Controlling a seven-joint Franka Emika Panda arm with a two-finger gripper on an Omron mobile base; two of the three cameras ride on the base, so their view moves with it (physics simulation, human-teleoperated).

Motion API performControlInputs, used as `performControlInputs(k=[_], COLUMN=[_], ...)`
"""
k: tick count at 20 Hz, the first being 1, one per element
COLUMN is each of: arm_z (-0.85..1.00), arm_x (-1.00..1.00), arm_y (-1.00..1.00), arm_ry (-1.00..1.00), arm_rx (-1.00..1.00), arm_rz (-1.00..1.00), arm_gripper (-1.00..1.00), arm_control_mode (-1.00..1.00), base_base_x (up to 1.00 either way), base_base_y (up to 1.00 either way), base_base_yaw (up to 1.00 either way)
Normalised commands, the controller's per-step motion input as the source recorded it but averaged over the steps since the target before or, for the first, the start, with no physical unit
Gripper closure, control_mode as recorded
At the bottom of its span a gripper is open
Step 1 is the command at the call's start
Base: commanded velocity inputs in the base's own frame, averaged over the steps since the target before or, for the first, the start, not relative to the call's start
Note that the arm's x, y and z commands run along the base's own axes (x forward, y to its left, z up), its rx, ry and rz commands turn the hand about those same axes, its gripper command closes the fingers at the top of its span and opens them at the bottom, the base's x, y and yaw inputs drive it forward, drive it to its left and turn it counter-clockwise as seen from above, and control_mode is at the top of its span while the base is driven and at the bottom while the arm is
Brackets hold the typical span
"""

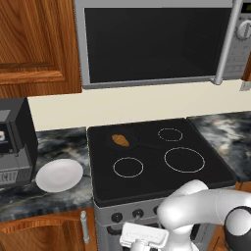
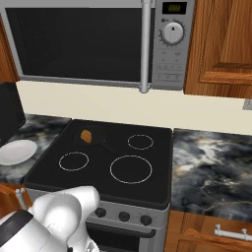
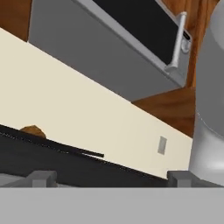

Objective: Pick the croissant and place it on the pan. Then turn on the stove to warm the croissant.

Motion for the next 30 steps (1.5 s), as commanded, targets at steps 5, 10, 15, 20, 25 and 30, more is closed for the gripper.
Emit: performControlInputs(k=[5, 10, 15, 20, 25, 30], arm_z=[-0.25, -0.19, -0.01, -0.03, -0.21, -0.24], arm_x=[0.13, 0.18, 0.22, 0.15, 0.11, 0.13], arm_y=[-0.03, 0.0, 0.0, 0.0, 0.0, 0.0], arm_ry=[0.2, 0.19, 0.02, 0.0, 0.0, 0.0], arm_rx=[0.01, 0.02, 0.08, 0.09, 0.07, 0.05], arm_rz=[0.05, 0.05, 0.01, 0.0, 0.0, 0.0], arm_gripper=[-1.0, -1.0, -1.0, -1.0, -1.0, -1.0], arm_control_mode=[-1.0, -1.0, -1.0, -1.0, -1.0, -1.0], base_base_x=[0.0, 0.0, 0.0, 0.0, 0.0, 0.0], base_base_y=[0.0, 0.0, 0.0, 0.0, 0.0, 0.0], base_base_yaw=[0.0, 0.0, 0.0, 0.0, 0.0, 0.0])
